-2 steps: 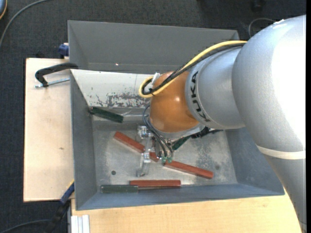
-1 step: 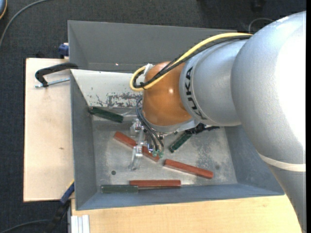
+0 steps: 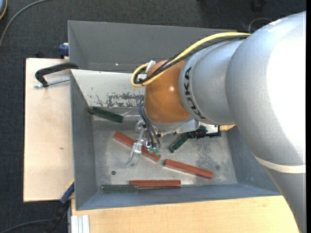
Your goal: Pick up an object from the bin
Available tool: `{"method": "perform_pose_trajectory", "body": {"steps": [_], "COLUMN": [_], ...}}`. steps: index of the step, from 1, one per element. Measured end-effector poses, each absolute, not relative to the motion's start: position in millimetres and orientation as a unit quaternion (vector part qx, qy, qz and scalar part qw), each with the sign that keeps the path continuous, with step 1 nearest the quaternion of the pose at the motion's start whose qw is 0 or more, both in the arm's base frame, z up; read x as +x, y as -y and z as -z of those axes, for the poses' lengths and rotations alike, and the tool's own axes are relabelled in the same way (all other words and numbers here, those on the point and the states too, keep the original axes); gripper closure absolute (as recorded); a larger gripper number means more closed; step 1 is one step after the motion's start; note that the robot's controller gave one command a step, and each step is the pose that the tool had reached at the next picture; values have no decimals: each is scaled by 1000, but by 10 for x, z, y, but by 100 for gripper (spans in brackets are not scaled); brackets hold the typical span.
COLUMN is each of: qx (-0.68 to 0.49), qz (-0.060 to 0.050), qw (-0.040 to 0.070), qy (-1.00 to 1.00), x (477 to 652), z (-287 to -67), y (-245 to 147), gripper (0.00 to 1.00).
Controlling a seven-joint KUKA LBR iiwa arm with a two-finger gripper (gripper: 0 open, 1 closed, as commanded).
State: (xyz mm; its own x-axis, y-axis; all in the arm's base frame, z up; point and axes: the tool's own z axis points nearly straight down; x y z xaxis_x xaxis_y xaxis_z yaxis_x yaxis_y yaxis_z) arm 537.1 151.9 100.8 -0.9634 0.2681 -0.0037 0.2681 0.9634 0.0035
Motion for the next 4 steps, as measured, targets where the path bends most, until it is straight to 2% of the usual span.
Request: {"method": "perform_pose_trajectory", "body": {"steps": [1, 2, 3, 4], "qx": [208, 208, 207, 207], "qz": [-1, -1, -1, -3], "qw": [-1, -1, 0, 3], "qy": [-978, -978, -978, -978], "x": [5387, 5391, 5391, 5407], "z": [-697, -703, -702, -1097], "y": [-1637, -1644, -1644, -1657], "gripper": [0, 0, 100, 100]}}
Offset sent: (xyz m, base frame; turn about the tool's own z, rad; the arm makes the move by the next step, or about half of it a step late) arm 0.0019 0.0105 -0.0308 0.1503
